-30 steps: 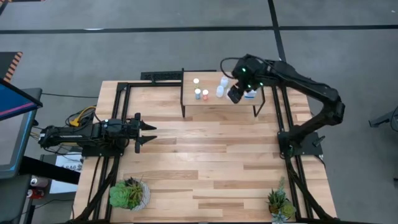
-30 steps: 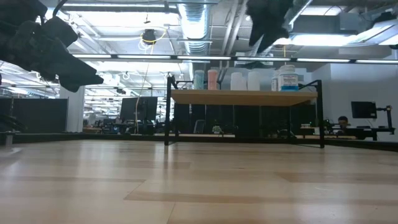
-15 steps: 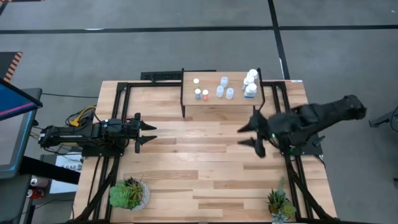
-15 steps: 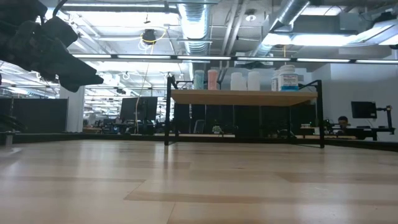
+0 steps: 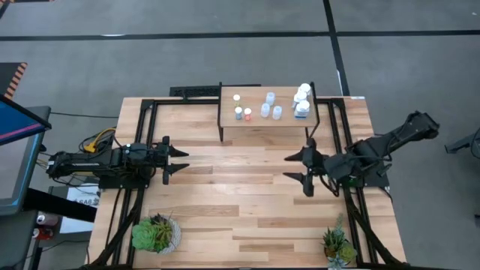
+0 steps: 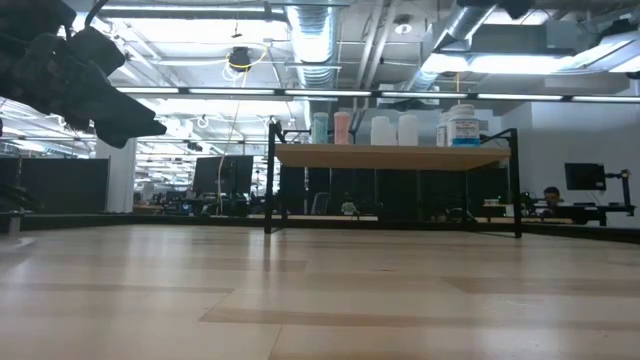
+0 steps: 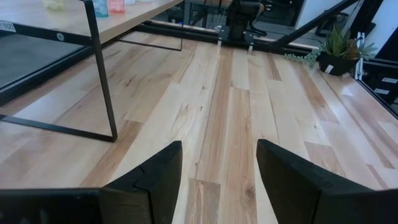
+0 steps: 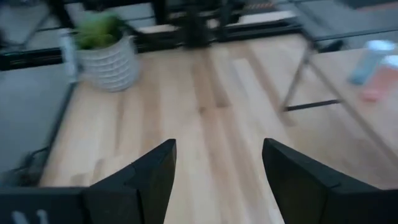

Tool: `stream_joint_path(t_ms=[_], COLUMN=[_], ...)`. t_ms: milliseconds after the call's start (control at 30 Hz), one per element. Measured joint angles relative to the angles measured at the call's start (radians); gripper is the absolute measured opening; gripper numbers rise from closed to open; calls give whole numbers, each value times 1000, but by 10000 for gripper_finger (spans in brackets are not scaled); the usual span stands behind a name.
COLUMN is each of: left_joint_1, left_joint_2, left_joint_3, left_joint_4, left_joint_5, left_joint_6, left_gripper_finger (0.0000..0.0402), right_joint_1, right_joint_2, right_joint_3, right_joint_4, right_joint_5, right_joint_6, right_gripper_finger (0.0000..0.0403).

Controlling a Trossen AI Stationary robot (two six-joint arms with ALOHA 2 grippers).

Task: Pick and place medicine bottles onto shelf by color
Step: Return to Home Position

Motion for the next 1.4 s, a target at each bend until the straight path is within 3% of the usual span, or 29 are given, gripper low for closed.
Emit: stream_joint_path(t_ms=[100, 167, 333, 467, 667, 933, 1333, 1400], left_joint_1=[0, 0, 0, 0, 0, 0, 0, 0], left_joint_2=[0, 0, 0, 0, 0, 0, 0, 0], left_joint_3=[0, 0, 0, 0, 0, 0, 0, 0], left_joint_4=[0, 0, 0, 0, 0, 0, 0, 0], left_joint_5=[0, 0, 0, 0, 0, 0, 0, 0], left_joint_6=[0, 0, 0, 0, 0, 0, 0, 0], left_gripper_finger=[195, 195, 195, 195, 195, 195, 195, 195], right_joint_1=[-22, -46, -108, -165, -262, -432, -499, -499], right_joint_2=[-36, -62, -93, -94, -146, -212, -332, -365], right_joint_3=[-82, -172, -441, -586, -688, -775, -926, -926], right_joint_4=[91, 223, 785, 1033, 1075, 1156, 1195, 1135], right_joint_5=[12, -36, -186, -213, -310, -609, -627, -629], right_joint_6=[-21, -32, -114, -135, -142, -163, -150, -160], right_gripper_finger=[260, 260, 260, 260, 260, 260, 260, 260])
